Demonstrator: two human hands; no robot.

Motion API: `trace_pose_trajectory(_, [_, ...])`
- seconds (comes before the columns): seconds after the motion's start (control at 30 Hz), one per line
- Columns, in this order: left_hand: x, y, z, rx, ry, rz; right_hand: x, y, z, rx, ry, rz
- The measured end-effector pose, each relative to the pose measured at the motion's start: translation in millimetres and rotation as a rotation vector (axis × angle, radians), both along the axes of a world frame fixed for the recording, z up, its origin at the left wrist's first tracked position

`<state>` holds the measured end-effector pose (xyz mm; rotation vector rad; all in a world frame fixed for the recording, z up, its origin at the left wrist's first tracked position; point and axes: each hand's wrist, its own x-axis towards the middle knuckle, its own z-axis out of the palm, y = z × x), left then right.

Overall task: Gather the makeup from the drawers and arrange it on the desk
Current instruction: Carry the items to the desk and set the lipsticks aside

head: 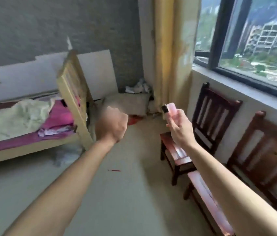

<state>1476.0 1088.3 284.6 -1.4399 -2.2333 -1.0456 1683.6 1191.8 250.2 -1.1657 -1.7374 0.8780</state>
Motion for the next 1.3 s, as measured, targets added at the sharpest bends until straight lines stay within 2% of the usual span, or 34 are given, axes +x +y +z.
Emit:
trace_pose_trajectory(0.23, [-244,-225,26,0.073,0.012,0.508,-325,-141,22,0.066,-0.007,0.541])
trace_pose_trajectory(0.4, [-341,-379,4,0.110,-0.069,0.899,-497,-257,11,0.102,-0.022,0.948])
trace_pose_trajectory(0.57, [-418,-475,-23,0.122,-0.133,1.214,-627,-348,-16,0.136,-0.047,1.276])
trace_pose_trajectory(0.73, [-531,-504,-32,0.133,-0.129,1.366,-766,-388,-30,0.182,-0.043,1.474])
trace_pose_trajectory(0.83, [-599,-504,-32,0.126,-0.211,1.424,-851,-394,-31,0.221,-0.075,1.546])
trace_pose_trajectory(1.0, [-691,-522,-29,0.109,-0.248,1.477,-980,-424,-24,0.282,-0.088,1.626])
trace_pose_trajectory(1.3, [-841,-636,-68,0.123,-0.370,1.634,-1154,-548,-61,0.263,-0.167,1.784])
